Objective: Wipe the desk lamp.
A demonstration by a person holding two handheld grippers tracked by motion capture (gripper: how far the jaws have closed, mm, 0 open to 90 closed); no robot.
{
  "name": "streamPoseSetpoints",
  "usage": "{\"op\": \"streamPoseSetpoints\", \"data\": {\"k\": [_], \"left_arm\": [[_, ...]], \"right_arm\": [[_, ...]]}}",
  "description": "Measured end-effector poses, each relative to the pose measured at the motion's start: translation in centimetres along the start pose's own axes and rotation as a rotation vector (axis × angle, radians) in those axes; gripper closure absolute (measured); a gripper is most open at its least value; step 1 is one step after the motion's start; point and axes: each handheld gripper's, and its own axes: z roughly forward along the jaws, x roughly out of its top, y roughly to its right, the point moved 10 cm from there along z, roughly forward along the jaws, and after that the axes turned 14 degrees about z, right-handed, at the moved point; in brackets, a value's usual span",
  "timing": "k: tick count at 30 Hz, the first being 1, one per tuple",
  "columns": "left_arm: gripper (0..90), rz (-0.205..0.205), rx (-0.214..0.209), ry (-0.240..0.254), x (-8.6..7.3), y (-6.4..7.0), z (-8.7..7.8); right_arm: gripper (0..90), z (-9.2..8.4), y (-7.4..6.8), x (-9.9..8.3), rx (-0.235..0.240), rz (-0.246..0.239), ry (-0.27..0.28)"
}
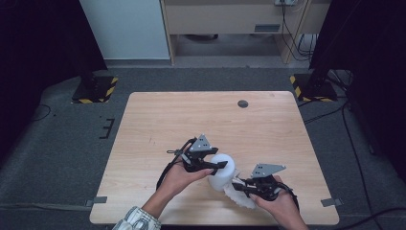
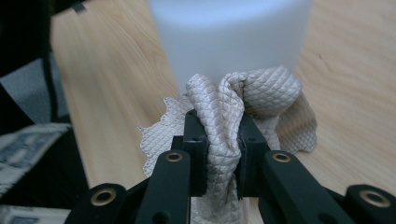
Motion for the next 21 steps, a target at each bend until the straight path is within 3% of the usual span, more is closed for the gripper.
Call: {"op": "streamPoseSetpoints", "data": {"k": [3, 6, 10, 16, 19, 21], "left_arm": [[36.9, -0.003, 0.001, -0.001, 0.0, 0.0, 0.0], [36.9, -0.003, -0.001, -0.003, 0.0, 0.0, 0.0], [36.8, -0.005, -0.004, -0.002, 0.0, 0.0, 0.0], [36.9, -0.004, -0.002, -0.003, 0.0, 0.0, 0.0], [36.9, -0.002, -0.002, -0.002, 0.0, 0.0, 0.0], [36.9, -0.001, -0.001, -0.002, 0.0, 0.0, 0.0]], "right_arm": [[78.3, -1.1, -1.6, 1.4, 0.027, -0.014, 0.065], [78.3, -1.6, -2.5, 2.2, 0.041, -0.031, 0.093], [78.3, -0.4, -2.9, 1.5, 0.045, -0.057, 0.041], [78.3, 1.6, -2.6, -0.5, 0.036, -0.051, -0.024], [78.3, 1.6, -2.8, -0.3, 0.036, -0.058, -0.02], [78.3, 1.1, -3.4, 0.5, 0.052, -0.067, 0.01]]}}
